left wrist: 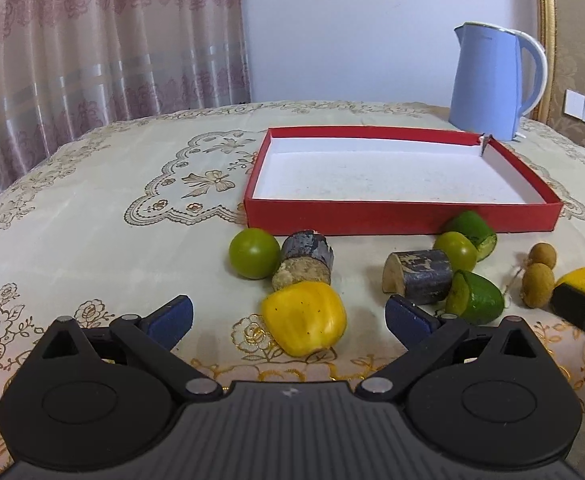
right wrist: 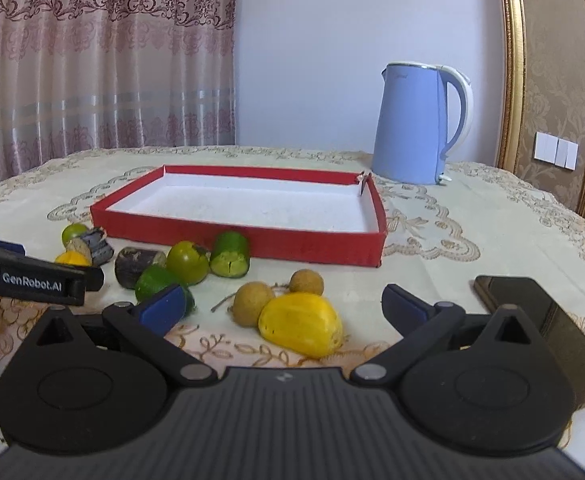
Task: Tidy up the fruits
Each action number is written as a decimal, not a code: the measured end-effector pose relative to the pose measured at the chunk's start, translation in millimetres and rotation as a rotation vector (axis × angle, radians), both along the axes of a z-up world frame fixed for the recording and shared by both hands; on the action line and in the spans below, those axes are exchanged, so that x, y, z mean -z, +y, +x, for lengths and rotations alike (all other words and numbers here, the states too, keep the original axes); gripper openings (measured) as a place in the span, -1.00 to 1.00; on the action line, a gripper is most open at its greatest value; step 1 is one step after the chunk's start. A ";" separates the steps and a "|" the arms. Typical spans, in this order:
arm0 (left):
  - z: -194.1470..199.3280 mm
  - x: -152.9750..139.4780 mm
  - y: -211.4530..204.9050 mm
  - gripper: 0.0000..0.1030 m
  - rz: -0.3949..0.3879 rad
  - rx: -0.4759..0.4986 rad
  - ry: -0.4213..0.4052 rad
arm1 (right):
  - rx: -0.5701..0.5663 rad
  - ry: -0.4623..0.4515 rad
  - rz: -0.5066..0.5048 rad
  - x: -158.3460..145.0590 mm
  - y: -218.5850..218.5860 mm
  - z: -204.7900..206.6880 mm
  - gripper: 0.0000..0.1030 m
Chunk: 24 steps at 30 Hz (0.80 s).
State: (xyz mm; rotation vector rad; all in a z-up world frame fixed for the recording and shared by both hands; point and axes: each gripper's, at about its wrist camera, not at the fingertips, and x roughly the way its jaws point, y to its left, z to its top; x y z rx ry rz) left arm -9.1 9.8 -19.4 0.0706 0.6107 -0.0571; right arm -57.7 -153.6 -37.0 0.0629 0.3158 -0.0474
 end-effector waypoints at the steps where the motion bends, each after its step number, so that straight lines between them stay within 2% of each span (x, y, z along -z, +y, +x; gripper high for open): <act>1: 1.2 0.8 -0.9 1.00 0.004 -0.004 -0.001 | 0.003 -0.008 0.002 -1.4 -1.2 0.3 1.00; 8: 4.4 3.8 -4.3 1.00 0.031 -0.014 -0.007 | 0.016 0.007 0.063 5.6 -13.8 6.9 1.00; 16: 4.4 5.2 -8.8 1.00 0.065 -0.019 -0.016 | 0.007 -0.013 0.007 7.5 -4.3 4.7 1.00; 24: 8.8 6.4 1.1 1.00 0.007 -0.038 0.027 | 0.010 -0.014 0.014 7.4 -5.3 4.6 1.00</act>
